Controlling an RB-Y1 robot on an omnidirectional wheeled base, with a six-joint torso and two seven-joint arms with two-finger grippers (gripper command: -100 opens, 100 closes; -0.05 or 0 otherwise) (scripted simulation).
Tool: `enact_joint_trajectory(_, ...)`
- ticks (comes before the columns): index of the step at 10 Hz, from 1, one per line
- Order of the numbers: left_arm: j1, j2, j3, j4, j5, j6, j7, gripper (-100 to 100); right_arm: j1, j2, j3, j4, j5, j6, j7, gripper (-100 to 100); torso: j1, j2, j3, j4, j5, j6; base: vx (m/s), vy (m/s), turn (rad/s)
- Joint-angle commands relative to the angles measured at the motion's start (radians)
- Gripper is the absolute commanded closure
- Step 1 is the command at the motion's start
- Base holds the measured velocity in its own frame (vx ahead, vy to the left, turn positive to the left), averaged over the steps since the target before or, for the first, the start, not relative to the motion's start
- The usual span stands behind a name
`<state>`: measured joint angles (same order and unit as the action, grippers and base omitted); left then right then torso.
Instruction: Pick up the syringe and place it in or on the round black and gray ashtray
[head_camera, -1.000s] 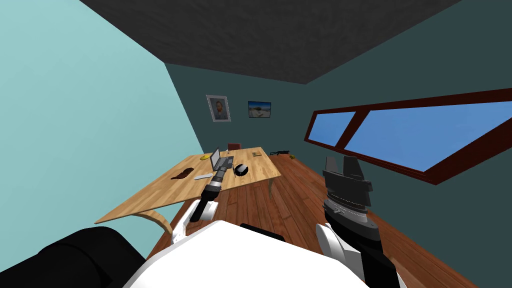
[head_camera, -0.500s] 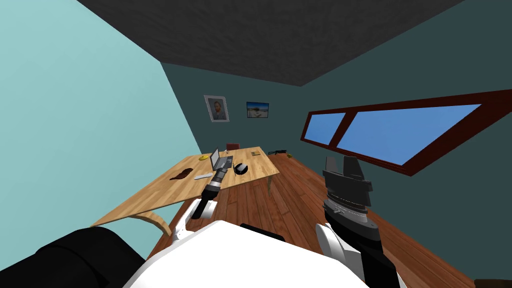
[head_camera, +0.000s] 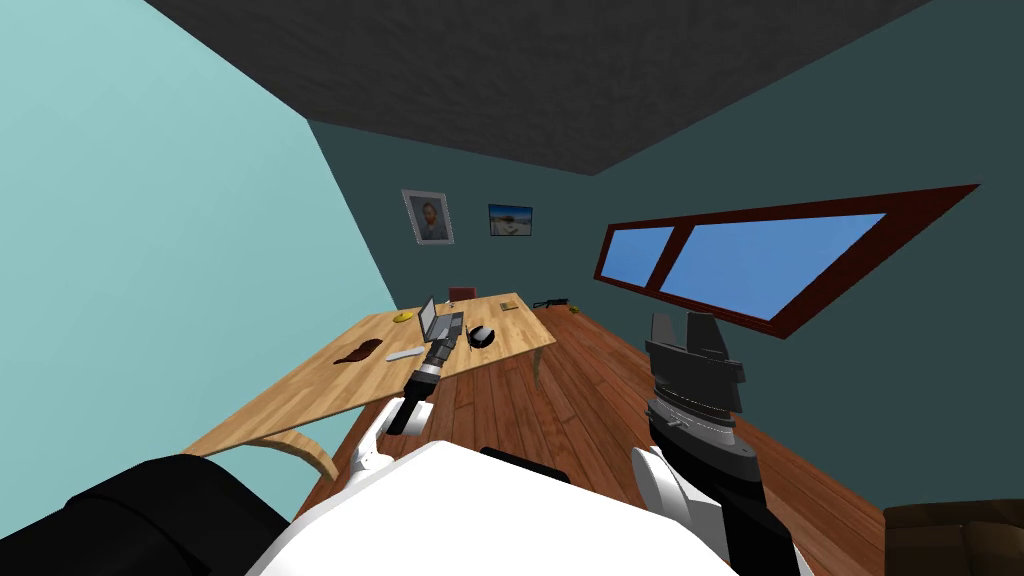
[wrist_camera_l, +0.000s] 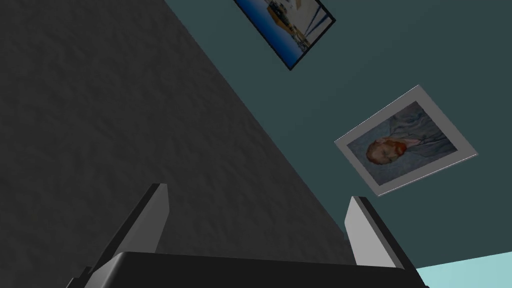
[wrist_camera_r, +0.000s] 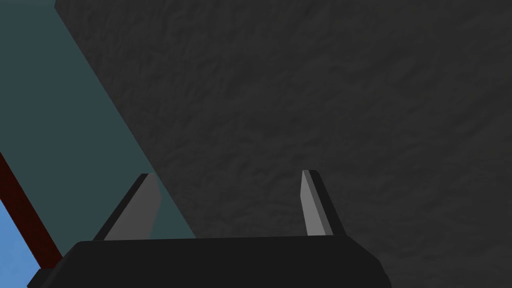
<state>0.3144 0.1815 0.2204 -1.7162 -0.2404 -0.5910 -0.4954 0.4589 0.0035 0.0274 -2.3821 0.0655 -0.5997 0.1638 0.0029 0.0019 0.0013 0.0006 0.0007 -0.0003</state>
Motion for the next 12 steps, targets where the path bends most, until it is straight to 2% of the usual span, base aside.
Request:
enact_joint_trajectory(1,-0.020,0.003,0.018,0.050,-0.021,-0.023,-0.050,-100,0.000,0.000,0.000,0.000,0.000,0.000,0.000,0,0.000,0.000,0.000,0.000,0.000,0.000,-0.036,0.034,-0.122)
enact_joint_trajectory(2,-0.020,0.003,0.018,0.062,-0.021,-0.023,-0.051,-100,0.000,0.000,0.000,0.000,0.000,0.000,0.000,0,0.000,0.000,0.000,0.000,0.000,0.000,-0.029,0.033,-0.043)
enact_joint_trajectory(3,-0.038,0.003,0.033,0.102,-0.039,-0.043,-0.093,-100,0.000,0.000,0.000,0.000,0.000,0.000,0.000,0,0.000,0.000,0.000,0.000,0.000,0.000,-0.027,0.038,-0.080)
enact_joint_trajectory(4,-0.038,0.003,0.033,0.114,-0.039,-0.043,-0.093,-100,0.000,0.000,0.000,0.000,0.000,0.000,0.000,0,0.001,-0.001,0.000,0.000,0.000,0.000,-0.021,0.032,-0.054)
enact_joint_trajectory(5,-0.056,0.001,0.047,0.153,-0.057,-0.064,-0.134,-100,0.000,0.000,0.000,0.000,0.000,0.000,0.000,0,0.000,-0.001,-0.001,0.000,0.000,0.000,-0.022,0.035,-0.105)
enact_joint_trajectory(6,-0.056,0.001,0.047,0.168,-0.057,-0.064,-0.134,-100,0.000,0.000,0.000,0.000,0.000,0.000,0.000,0,0.000,-0.001,-0.001,0.000,0.000,0.000,-0.019,0.036,-0.059)
enact_joint_trajectory(7,-0.074,0.000,0.060,0.203,-0.073,-0.085,-0.175,-100,0.000,0.000,0.000,0.000,0.000,0.000,0.000,0,0.000,-0.001,-0.001,0.000,0.000,0.000,-0.013,0.041,-0.102)
enact_joint_trajectory(8,-0.074,0.000,0.060,0.222,-0.073,-0.085,-0.175,-100,0.000,0.000,0.000,0.000,0.000,0.000,0.000,0,0.001,-0.002,-0.001,0.000,0.000,0.000,-0.008,0.043,-0.054)
enact_joint_trajectory(9,-0.091,-0.003,0.073,0.268,-0.089,-0.106,-0.214,-100,0.000,0.000,0.000,0.000,0.000,0.000,0.000,0,0.001,-0.002,-0.001,-0.001,0.000,0.000,-0.013,0.044,-0.093)
enact_joint_trajectory(10,-0.091,-0.003,0.073,0.277,-0.089,-0.106,-0.214,-100,0.000,0.000,0.000,0.000,0.000,0.000,0.000,0,0.001,-0.002,-0.001,0.000,0.000,0.000,-0.006,0.040,-0.057)
enact_joint_trajectory(11,-0.109,-0.005,0.085,0.316,-0.104,-0.127,-0.253,-100,0.000,0.000,0.000,0.000,0.000,0.000,0.000,0,0.001,-0.002,-0.001,-0.001,0.000,0.000,0.000,0.046,-0.078)
enact_joint_trajectory(12,-0.109,-0.005,0.085,0.332,-0.104,-0.127,-0.253,-100,0.000,0.000,0.000,0.000,0.000,0.000,0.000,0,0.001,-0.003,-0.002,-0.001,0.000,0.000,0.002,0.044,-0.073)
